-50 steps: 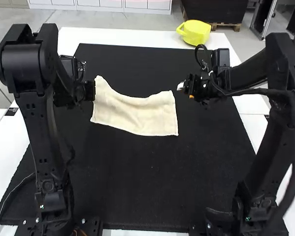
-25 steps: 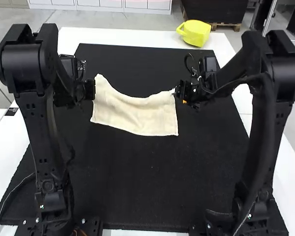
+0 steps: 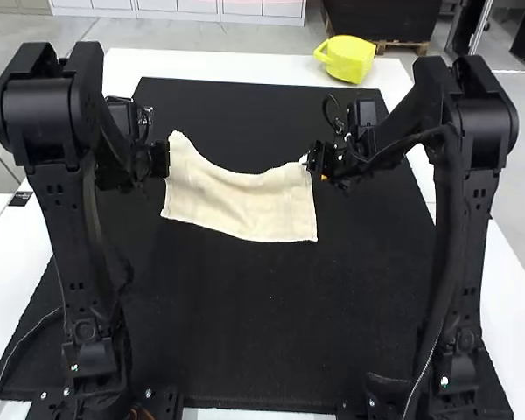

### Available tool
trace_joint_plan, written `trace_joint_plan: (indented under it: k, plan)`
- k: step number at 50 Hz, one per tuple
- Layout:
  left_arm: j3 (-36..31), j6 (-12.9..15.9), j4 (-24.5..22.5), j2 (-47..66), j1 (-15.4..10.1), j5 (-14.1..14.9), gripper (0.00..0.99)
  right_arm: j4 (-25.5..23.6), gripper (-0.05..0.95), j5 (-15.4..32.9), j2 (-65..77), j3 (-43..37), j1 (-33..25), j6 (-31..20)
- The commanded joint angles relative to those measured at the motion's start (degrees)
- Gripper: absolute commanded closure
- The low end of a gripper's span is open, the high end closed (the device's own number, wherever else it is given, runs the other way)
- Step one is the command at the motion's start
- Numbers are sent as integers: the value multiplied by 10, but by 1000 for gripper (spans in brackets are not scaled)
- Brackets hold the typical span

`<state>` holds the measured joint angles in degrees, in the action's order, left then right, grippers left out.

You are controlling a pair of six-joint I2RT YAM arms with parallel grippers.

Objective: Fold the towel.

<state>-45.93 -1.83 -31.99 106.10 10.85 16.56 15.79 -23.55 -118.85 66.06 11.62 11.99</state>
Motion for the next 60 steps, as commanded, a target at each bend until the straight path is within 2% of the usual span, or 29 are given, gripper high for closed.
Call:
trace_joint_plan:
  k: [1, 12, 17, 19, 22, 24, 26, 27, 60]
  plan:
    - [-2, -5, -6, -11, -3, 7, 970, 4, 10, 4, -9, 19, 13, -5]
    - [-2, -5, -6, -10, -2, 8, 970, 5, 13, 3, -27, 35, 19, -5]
    - [-3, -6, -6, -11, -3, 8, 970, 7, 128, 2, -35, 42, 20, -3]
    - [-3, -6, -6, -10, -2, 8, 970, 9, 248, -1, -38, 44, 20, -1]
    - [-3, -6, -6, -11, -2, 8, 970, 15, 484, -6, -38, 43, 19, 0]
    - [-2, -6, -5, -10, -2, 8, 970, 22, 723, -10, -38, 42, 20, 0]
    - [-2, -6, -5, -11, -3, 8, 970, 24, 892, -13, -38, 41, 19, -3]
    - [-2, -6, -5, -11, -2, 8, 970, 27, 931, -18, -38, 41, 18, -5]
    - [-3, -11, -5, -19, -2, 11, 970, 7, 926, -40, 92, -51, -24, -4]
